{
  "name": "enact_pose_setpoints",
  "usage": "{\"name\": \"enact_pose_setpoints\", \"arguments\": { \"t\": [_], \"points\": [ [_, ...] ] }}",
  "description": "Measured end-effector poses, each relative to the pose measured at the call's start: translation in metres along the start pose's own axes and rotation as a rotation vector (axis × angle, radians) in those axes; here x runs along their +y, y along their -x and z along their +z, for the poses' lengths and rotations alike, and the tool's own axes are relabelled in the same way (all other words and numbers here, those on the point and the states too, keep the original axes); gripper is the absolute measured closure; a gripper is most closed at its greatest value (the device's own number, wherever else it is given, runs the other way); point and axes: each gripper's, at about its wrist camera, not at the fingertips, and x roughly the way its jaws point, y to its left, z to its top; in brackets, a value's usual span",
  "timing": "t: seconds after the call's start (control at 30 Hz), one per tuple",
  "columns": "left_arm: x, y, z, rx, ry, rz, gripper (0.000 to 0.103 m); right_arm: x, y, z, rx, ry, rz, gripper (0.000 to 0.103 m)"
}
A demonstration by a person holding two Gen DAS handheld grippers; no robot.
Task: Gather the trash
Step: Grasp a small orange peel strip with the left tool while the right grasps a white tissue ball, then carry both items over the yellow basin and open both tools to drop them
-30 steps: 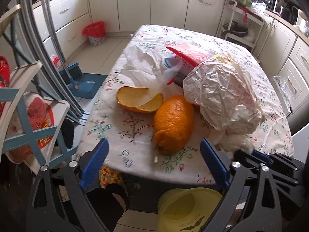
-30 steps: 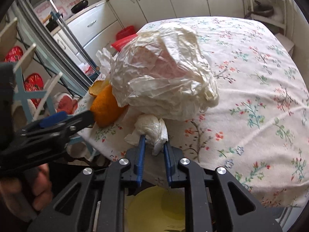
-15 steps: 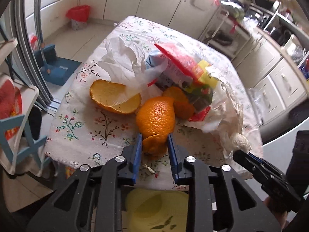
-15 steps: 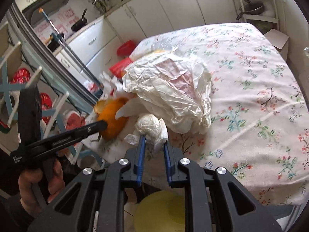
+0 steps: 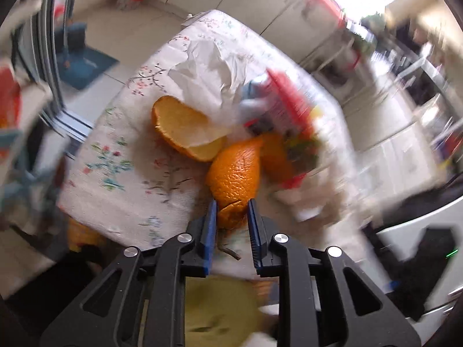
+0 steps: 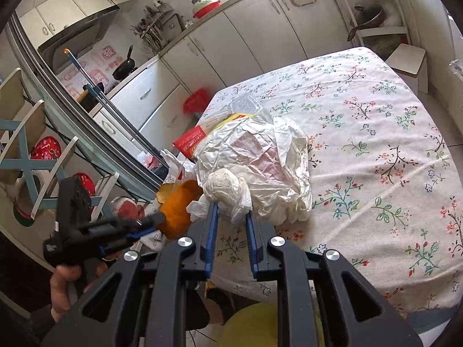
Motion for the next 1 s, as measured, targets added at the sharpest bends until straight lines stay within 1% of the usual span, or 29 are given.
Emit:
{"name": "enact_pose_setpoints", "arguments": {
  "t": [0.03,0.07,0.1,0.13,0.17,0.27,0.33,0.43,0.47,0.57,0.6,0.63,0.67,0.7,0.8,0.93,1.0],
  "points": [
    [-0.001,0.001,-0.001,-0.005,0.002,0.005,0.083,-0.001,0.001,0.0,0.002,-0.002,0.002,0.083],
    [-0.001,0.004,0.0,-0.013,0.009,0.015,0.079,-0.001,0.001,0.0,0.002,-0.003,0.004,0.083],
    [0.002,0.008,0.002,-0.038,0.026,0.036,0.071,-0.002,0.001,0.001,0.002,-0.003,0.005,0.083],
    [0.005,0.012,0.004,-0.054,0.04,0.045,0.066,-0.002,0.002,0.001,0.001,-0.003,0.006,0.083],
    [0.011,0.017,0.007,-0.081,0.074,0.059,0.061,-0.003,0.002,0.001,0.001,-0.005,0.007,0.083],
    [0.029,0.023,0.018,-0.113,0.153,0.089,0.059,-0.003,0.002,0.0,0.003,-0.012,0.013,0.083],
    [0.036,0.022,0.027,-0.115,0.203,0.084,0.06,-0.001,0.001,-0.001,0.007,-0.01,0.017,0.083],
    [0.044,0.014,0.042,-0.099,0.226,0.086,0.06,0.0,0.0,0.0,0.013,-0.001,0.02,0.083],
    [0.044,0.008,0.048,-0.083,0.221,0.081,0.06,0.0,0.0,0.0,0.013,-0.001,0.021,0.083],
    [0.039,-0.007,0.056,-0.05,0.182,0.109,0.083,-0.001,-0.001,0.0,0.013,-0.003,0.021,0.083],
    [0.038,-0.009,0.057,-0.051,0.173,0.12,0.089,-0.001,-0.001,0.0,0.013,-0.004,0.021,0.083],
    [0.036,-0.01,0.059,-0.055,0.161,0.134,0.092,-0.001,-0.001,0.0,0.014,-0.004,0.023,0.083],
    [0.034,-0.008,0.06,-0.067,0.146,0.15,0.098,-0.001,0.0,0.0,0.014,-0.002,0.025,0.083],
    [0.033,-0.004,0.06,-0.084,0.138,0.156,0.1,-0.001,0.0,0.0,0.015,0.0,0.026,0.083],
    [0.021,0.015,0.061,-0.151,0.089,0.19,0.1,0.001,0.002,0.001,0.013,0.004,0.033,0.083],
    [-0.009,0.041,0.054,-0.24,-0.03,0.246,0.101,0.003,0.006,0.0,0.006,0.013,0.039,0.083],
    [-0.022,0.053,0.05,-0.274,-0.08,0.262,0.101,0.004,0.009,-0.001,0.002,0.016,0.041,0.083]
  ]
}}
